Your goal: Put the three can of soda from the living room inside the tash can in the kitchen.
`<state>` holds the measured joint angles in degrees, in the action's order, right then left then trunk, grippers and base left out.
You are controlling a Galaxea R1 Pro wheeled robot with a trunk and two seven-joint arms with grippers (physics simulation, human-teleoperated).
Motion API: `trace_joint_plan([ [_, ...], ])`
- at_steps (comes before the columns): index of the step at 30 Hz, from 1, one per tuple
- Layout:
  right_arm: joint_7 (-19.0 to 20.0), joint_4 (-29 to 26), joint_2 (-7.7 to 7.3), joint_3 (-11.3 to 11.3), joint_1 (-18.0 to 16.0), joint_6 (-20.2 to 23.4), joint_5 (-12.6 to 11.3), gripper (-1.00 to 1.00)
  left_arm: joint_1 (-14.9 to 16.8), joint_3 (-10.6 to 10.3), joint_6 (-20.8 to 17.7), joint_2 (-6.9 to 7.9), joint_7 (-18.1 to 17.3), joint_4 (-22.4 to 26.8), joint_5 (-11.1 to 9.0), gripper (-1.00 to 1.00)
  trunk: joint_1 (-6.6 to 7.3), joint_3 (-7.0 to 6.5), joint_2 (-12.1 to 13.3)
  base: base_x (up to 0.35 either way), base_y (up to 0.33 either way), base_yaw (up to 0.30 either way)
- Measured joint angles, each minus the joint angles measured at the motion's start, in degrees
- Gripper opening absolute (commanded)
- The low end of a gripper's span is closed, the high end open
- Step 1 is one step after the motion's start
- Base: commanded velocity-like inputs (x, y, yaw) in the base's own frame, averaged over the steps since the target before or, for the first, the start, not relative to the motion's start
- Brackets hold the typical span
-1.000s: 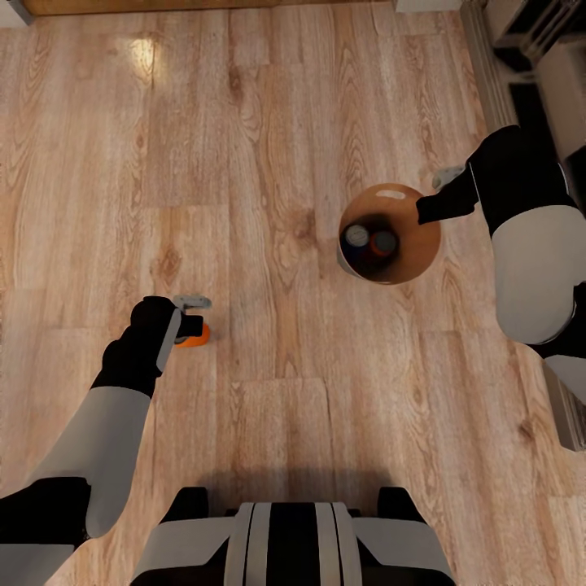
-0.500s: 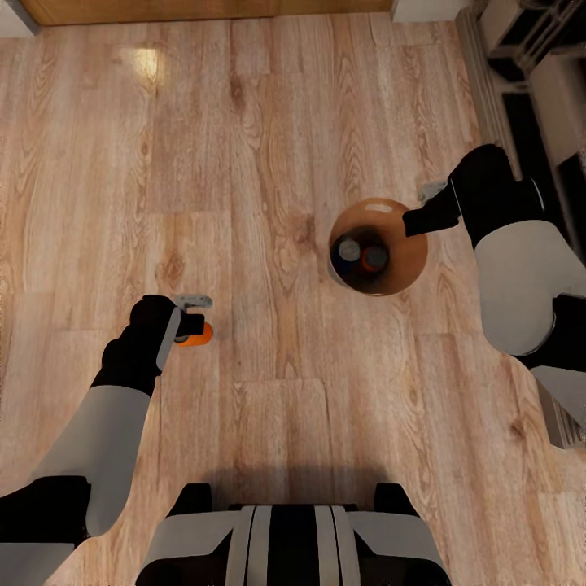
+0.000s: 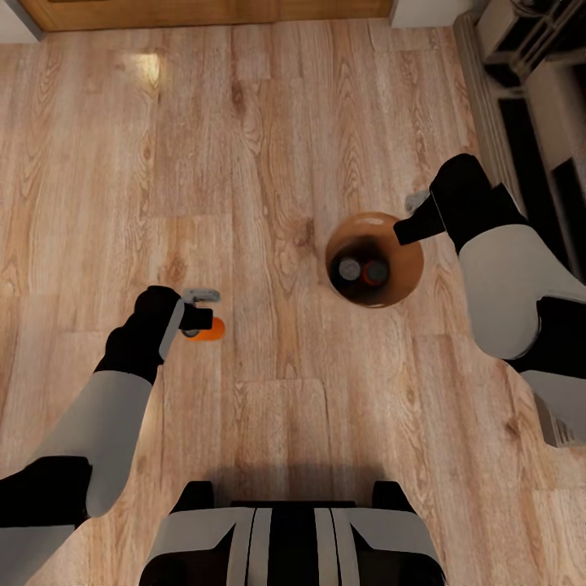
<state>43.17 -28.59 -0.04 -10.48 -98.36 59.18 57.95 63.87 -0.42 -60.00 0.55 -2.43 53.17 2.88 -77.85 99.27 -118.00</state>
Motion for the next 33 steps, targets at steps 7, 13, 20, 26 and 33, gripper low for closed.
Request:
trace_joint_plan([
  [7, 0.59, 1.55, 0.00, -0.06, -2.20, -0.47, 3.78, -1.00, 0.00, -0.93, 0.00, 0.00, 0.00, -2.25, 0.05, -1.00, 0.00, 0.00, 0.00, 0.000, 0.000, 0.000],
  [13, 0.33, 1.10, 0.25, 0.45, -3.48, -0.71, 6.15, -1.00, -0.32, -0.11, 0.00, 0.25, 1.22, -2.50, 0.44, -1.00, 0.66, -0.54, 1.19, 0.000, 0.000, 0.000],
  [20, 0.18, 0.99, 0.69, 0.55, -2.41, 0.00, 6.59, -1.00, -4.66, 3.03, 0.00, 0.58, 3.31, -1.61, 0.41, -1.00, 2.19, -1.78, 4.00, 0.000, 0.000, 0.000],
  [26, 0.69, 1.18, 0.77, -0.10, -1.79, 0.81, -5.63, -1.00, -5.30, 3.21, 0.01, 0.58, 3.34, -1.51, 0.19, -1.00, 3.51, -2.87, 6.40, 0.000, 0.000, 0.000],
  [33, 0.51, 1.20, 0.75, 0.09, -1.43, 0.82, -2.98, -1.00, -5.34, 3.25, 0.00, 0.59, 3.22, -1.47, 0.11, -1.00, 5.05, -4.12, 9.21, 0.000, 0.000, 0.000],
])
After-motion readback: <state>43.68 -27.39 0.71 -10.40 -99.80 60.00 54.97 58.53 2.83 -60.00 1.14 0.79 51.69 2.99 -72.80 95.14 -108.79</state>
